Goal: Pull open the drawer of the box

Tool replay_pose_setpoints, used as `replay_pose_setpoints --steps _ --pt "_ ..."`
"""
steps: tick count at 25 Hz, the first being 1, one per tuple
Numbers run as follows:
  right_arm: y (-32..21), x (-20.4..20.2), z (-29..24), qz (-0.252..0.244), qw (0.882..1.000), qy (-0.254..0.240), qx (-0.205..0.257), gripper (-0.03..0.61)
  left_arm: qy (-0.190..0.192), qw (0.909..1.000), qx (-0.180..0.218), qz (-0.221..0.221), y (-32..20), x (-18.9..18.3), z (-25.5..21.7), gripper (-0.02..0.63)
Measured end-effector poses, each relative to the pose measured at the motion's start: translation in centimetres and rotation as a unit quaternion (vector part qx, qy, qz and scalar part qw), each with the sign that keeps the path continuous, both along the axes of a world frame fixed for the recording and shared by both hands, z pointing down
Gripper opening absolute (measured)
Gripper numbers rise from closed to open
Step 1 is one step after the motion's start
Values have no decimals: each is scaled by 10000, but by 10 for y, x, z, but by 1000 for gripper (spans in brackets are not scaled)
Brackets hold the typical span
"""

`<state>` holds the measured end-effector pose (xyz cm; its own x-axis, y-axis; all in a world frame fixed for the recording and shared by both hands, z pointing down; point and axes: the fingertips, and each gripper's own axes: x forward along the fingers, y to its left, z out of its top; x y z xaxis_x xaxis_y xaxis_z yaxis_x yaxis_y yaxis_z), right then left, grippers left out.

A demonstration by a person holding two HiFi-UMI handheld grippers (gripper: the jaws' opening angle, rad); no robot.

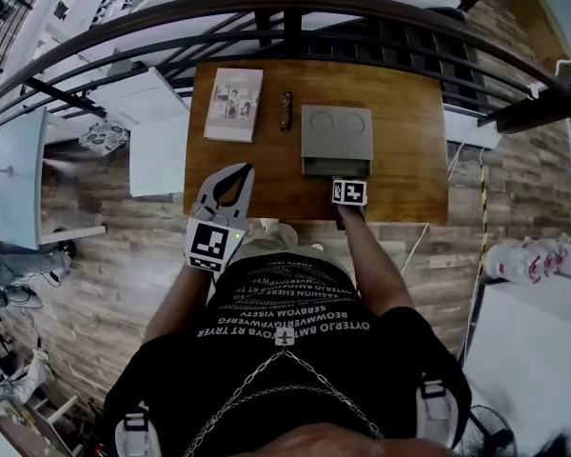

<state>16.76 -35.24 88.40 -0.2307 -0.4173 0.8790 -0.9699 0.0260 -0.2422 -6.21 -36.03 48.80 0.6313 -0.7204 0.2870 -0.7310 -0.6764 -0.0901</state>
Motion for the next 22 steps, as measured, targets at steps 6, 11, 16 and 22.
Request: replay_pose_setpoints --steps 6,11,16,22 --pt "11 -1 4 4 10000 -59 -51 160 25 10000 -3 -63 8 -1 2 0" --pt "18 -3 4 34 9999 -111 -91 160 65 9999 33 -117 14 -2 1 -2" --pt "25 -5 5 29 9997 -181 -134 160 91 9998 22 -156 22 -4 2 -2" --pt "40 -6 5 -91 9995 -233 -199 160 83 9997 26 -226 32 -6 2 -2"
